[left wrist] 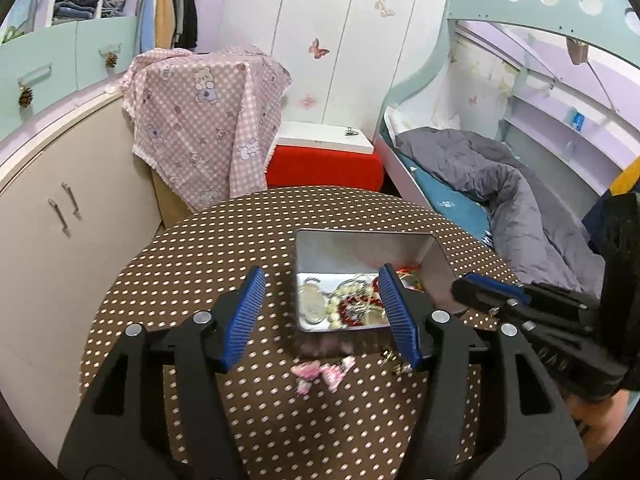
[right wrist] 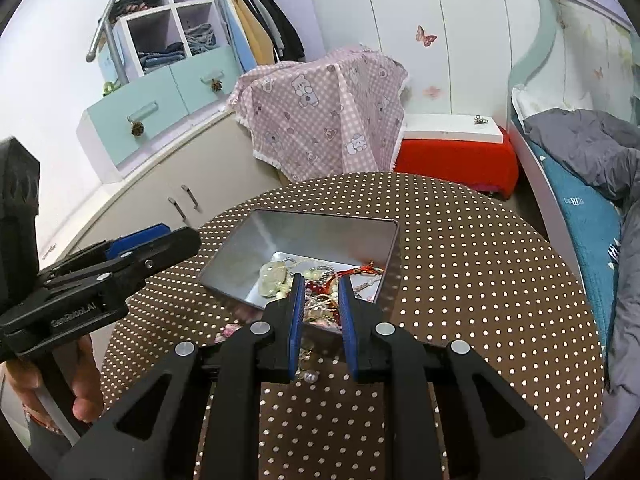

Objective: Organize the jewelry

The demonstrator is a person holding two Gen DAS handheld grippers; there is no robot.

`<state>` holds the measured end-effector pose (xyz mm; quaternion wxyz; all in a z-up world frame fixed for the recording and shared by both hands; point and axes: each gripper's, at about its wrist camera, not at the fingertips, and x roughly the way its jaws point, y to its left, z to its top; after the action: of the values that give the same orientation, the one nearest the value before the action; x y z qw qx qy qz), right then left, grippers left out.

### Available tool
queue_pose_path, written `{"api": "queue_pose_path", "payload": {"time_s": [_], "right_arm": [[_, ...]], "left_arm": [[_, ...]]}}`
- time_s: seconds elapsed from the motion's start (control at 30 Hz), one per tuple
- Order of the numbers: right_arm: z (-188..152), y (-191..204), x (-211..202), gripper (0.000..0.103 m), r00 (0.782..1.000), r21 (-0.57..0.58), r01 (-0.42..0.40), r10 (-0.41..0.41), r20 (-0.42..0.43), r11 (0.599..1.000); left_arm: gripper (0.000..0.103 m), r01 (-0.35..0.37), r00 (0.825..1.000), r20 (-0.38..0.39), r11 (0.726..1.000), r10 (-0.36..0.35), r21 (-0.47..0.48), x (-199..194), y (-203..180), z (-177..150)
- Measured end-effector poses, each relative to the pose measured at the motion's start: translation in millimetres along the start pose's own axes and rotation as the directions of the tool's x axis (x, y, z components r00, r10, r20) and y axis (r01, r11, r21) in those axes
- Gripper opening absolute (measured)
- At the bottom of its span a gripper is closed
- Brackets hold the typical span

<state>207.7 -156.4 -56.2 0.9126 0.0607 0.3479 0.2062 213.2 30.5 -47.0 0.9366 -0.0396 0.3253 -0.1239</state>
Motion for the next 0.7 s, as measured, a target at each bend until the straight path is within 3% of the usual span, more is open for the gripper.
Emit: {"api": "queue_pose_path", "payload": {"time_s": [0.3, 0.53, 0.63, 0.7], "right_arm": [[-22, 11, -12, 0.024, 1.0, -0.014, -0.009, 0.009, -0.013, 1.0], [-47, 18, 6, 0.027, 0.996, -0.008, -0.006, 0.005, -0.086, 1.0], [-57, 17, 13, 0.028, 0.993, -0.008, 0.008, -0.009, -0.119, 1.0], [-61, 17, 16, 0.028, 0.991, -0.005, 0.011, -0.012, -0.131, 1.0]], "left_arm": [[0.059, -0.061, 0.996, -0.069, 0.998, 0.062, 0.011, -1, 19, -36], [0.059, -0.054, 0.986, -0.157, 0.998, 0.057, 0.024, 19, 19, -64], [0.046, -0.047, 0.981, -0.187, 0.998, 0.053, 0.035, 31, 15, -68], [0.043, -0.042, 0.977, -0.207, 0.999, 0.047, 0.027, 38, 15, -69]]}}
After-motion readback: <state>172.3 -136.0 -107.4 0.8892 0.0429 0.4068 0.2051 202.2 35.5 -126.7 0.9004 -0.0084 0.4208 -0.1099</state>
